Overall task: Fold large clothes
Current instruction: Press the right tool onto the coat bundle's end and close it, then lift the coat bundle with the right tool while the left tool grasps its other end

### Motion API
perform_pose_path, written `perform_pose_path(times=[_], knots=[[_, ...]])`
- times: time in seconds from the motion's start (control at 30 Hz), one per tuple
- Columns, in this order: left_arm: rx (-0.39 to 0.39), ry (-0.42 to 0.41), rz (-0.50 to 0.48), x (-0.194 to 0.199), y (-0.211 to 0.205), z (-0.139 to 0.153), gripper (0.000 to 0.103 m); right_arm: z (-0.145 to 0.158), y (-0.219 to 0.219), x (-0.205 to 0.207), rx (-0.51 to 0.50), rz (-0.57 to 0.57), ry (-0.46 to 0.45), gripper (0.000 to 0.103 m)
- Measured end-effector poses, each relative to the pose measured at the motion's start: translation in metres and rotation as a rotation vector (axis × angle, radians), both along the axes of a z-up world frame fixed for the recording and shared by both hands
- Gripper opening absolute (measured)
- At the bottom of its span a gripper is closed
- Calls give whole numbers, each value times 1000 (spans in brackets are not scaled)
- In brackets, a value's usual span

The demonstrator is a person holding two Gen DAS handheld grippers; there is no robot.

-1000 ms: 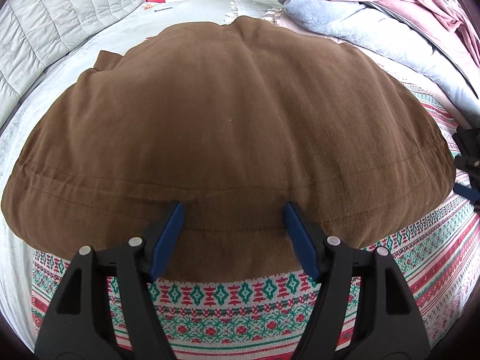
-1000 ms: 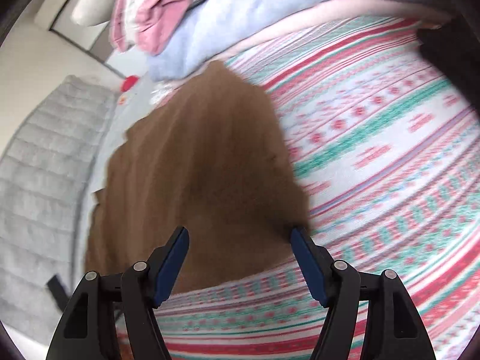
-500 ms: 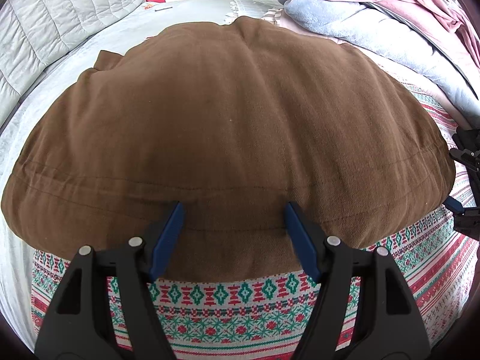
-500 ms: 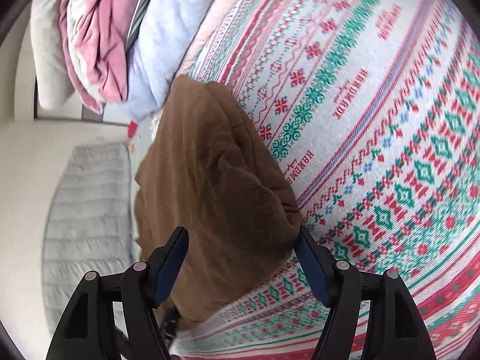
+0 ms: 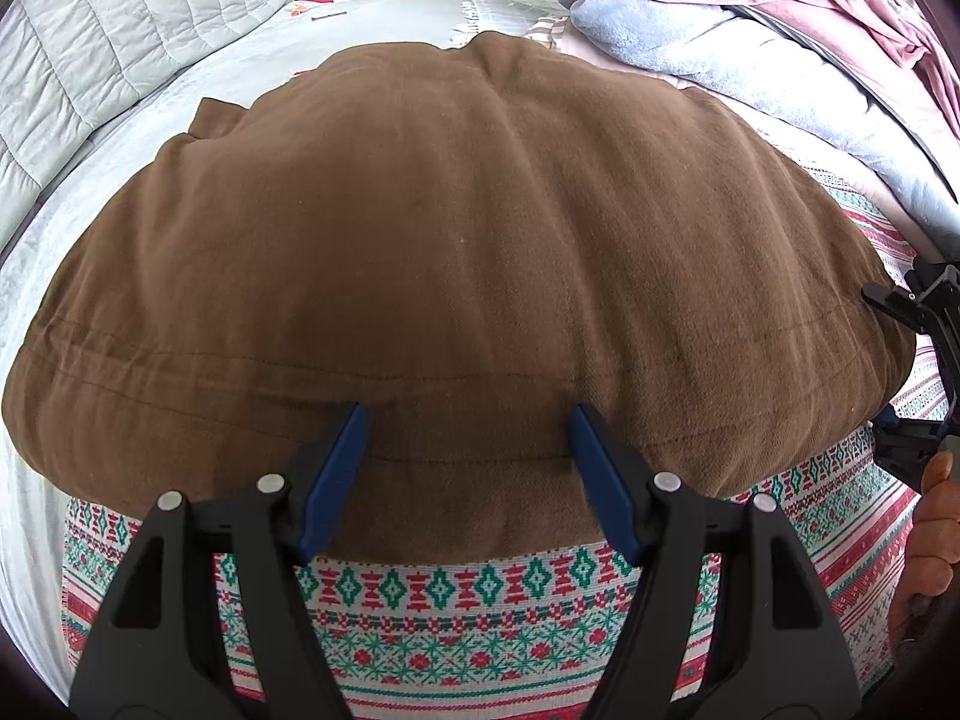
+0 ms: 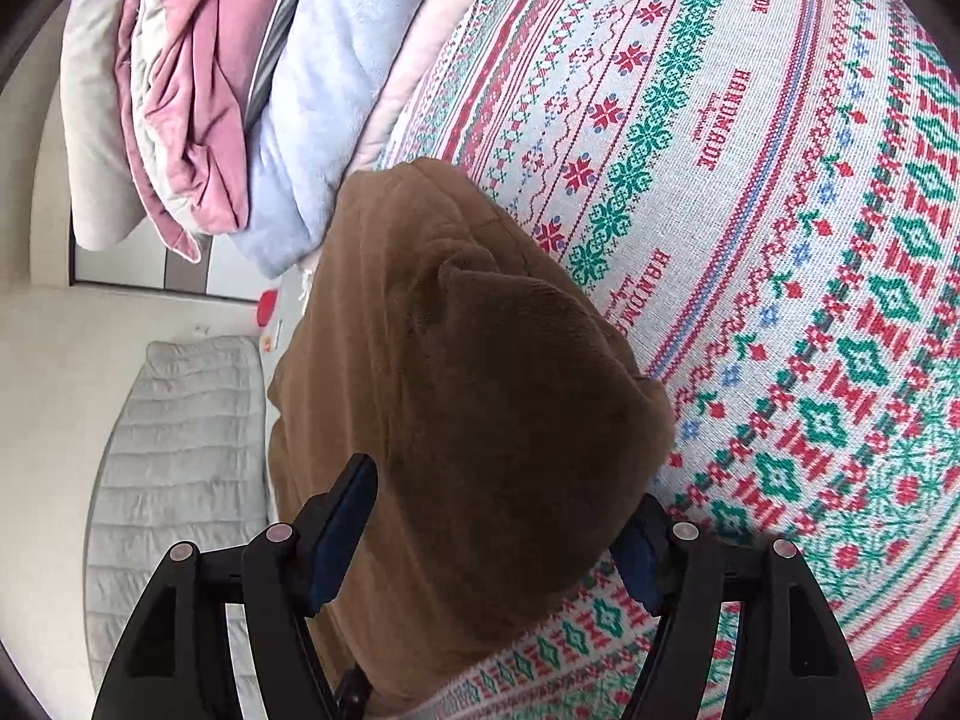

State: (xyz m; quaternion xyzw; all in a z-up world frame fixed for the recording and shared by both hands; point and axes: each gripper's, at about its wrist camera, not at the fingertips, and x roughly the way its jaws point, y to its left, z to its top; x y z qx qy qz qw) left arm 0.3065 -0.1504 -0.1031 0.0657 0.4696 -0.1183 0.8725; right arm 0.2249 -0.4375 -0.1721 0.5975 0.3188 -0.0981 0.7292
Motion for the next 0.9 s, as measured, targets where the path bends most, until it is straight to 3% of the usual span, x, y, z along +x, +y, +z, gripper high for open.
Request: perform_pose_path(times=[0.07,0.17,0.27,0.33,0.43,0.53,0.6,0.7,0.8,0.9], knots=[[-1,1,0,0,0,0,71,4,6,8,-13,4,-17,70],[-7,6,0,0,1,0,71,25,8,8,-51,8,-56,41],[-9,10,2,1,2,0,71,52,11,9,-127,52,-130,43],[-6,10,1,1,1,0,71,45,12,13,-140,51,-76,45],[-5,10,0,1,1,0,71,16,9,18,-78,30,-2,45],[-12,12,-1,1,1,0,71,18,10,23,-133,49,14,40],[-16,15,-4,0,2,1,71,31,14,20,-188,54,-12,31],[-55,42,0,-1,12,7,71,47,20,19,-278,87,-40,28],[-137,68,5,-3,35,21,71,30,13,27,-231,94,27,28],[-157,59,63,2,75,31,71,12,5,21,-159,78,29,28]])
